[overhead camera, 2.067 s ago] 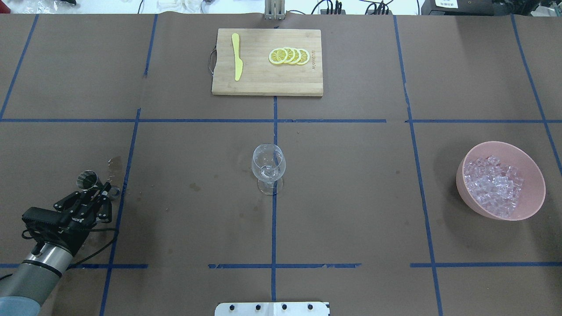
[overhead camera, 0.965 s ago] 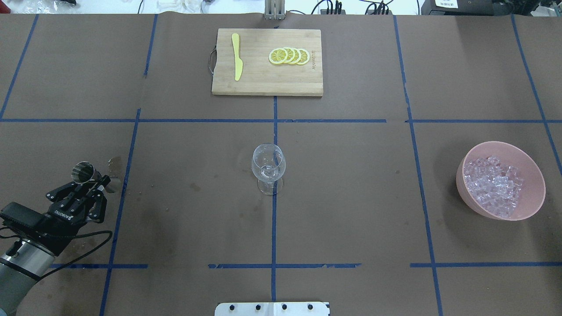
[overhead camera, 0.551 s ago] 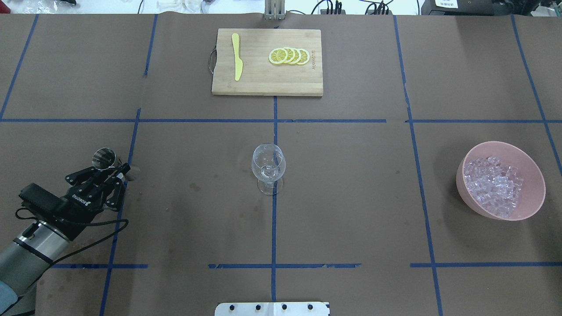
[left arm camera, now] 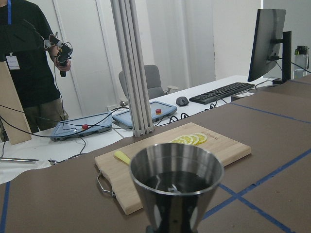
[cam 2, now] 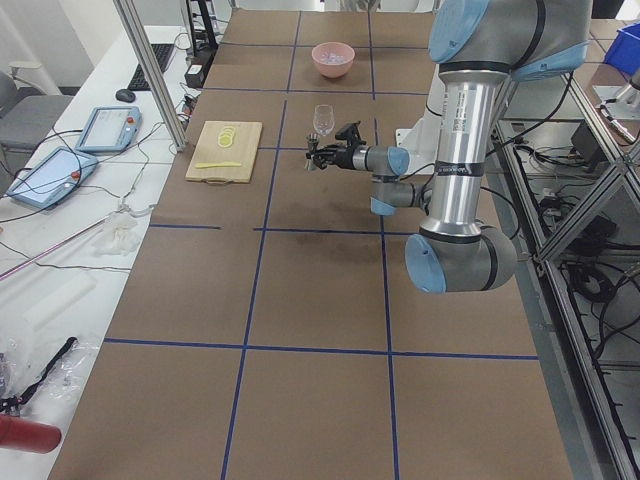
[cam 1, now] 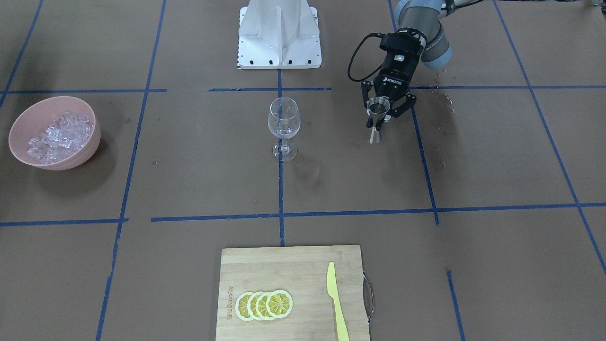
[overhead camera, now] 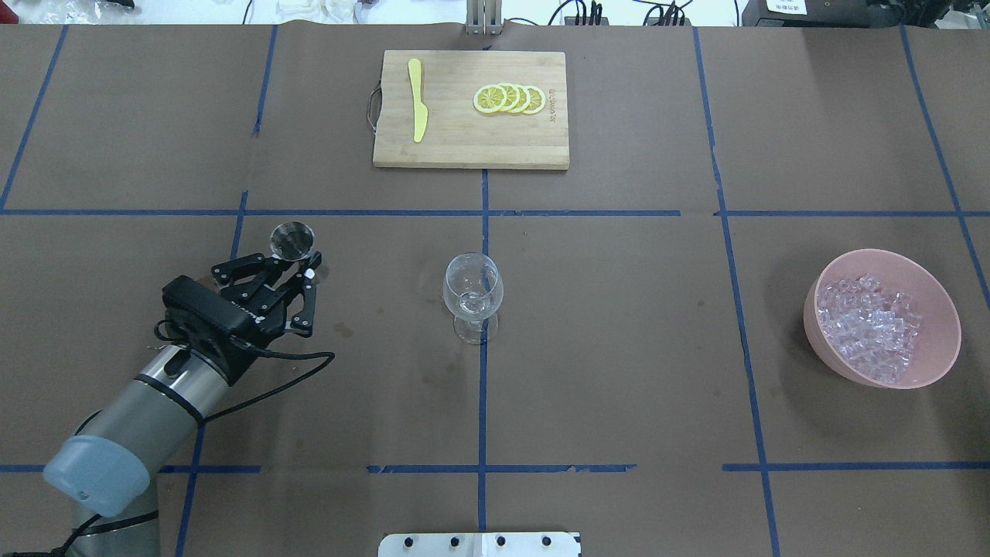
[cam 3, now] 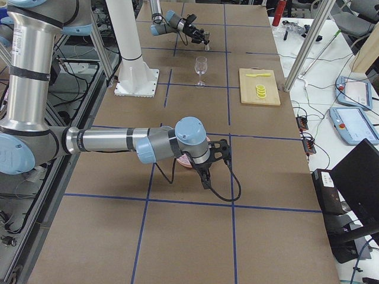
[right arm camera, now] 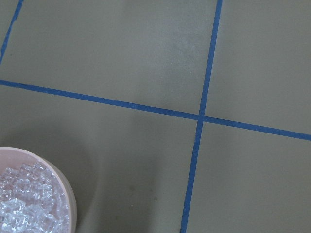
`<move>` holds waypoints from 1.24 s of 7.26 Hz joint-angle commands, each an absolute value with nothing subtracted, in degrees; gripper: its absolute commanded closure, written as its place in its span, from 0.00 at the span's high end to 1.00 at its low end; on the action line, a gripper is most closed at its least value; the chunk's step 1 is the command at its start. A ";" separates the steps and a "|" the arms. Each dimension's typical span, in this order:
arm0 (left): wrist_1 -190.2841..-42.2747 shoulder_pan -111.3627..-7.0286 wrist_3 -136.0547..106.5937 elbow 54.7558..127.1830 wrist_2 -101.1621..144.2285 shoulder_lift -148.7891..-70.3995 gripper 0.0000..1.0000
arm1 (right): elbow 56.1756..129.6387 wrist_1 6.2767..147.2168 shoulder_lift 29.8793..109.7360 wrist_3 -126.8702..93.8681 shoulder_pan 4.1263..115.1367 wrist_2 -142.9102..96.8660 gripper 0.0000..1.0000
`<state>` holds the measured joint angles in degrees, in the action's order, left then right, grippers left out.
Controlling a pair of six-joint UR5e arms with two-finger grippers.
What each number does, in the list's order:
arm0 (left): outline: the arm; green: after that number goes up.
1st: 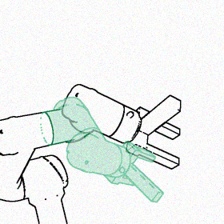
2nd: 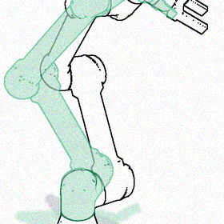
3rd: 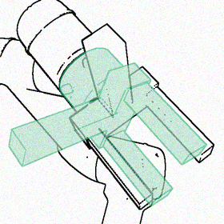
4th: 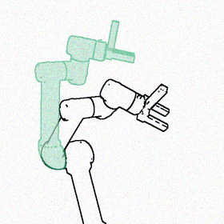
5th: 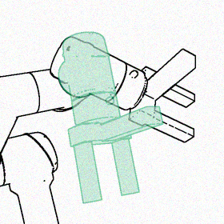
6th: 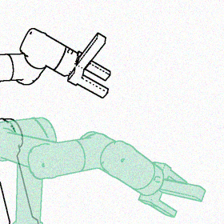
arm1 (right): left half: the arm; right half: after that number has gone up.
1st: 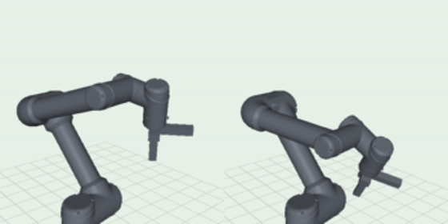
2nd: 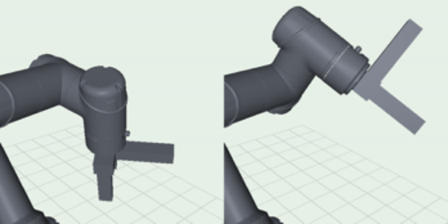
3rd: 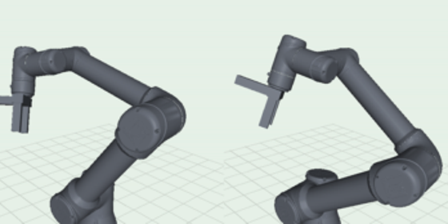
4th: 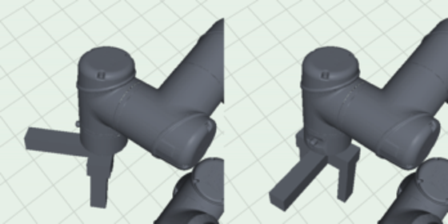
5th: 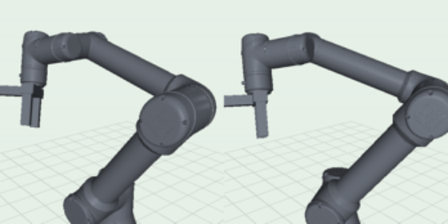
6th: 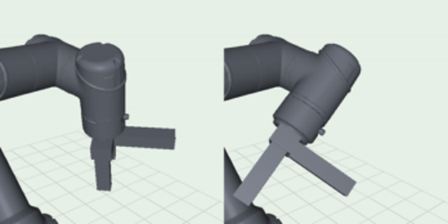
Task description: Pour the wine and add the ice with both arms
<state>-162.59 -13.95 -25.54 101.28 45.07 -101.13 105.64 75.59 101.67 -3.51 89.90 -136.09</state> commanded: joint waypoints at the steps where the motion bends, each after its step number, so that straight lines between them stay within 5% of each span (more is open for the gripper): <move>1: -151.99 -13.71 -24.52 102.04 44.74 -107.83 0.00 | 105.64 75.59 101.69 -4.39 89.91 -135.97 1.00; 9: -143.44 -9.86 13.41 100.72 31.66 -115.84 0.00 | 105.38 75.67 101.87 -6.50 89.91 -135.97 1.00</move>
<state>-143.47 -11.70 8.79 101.20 33.99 -115.38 105.46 75.67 101.86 -6.33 89.91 -135.96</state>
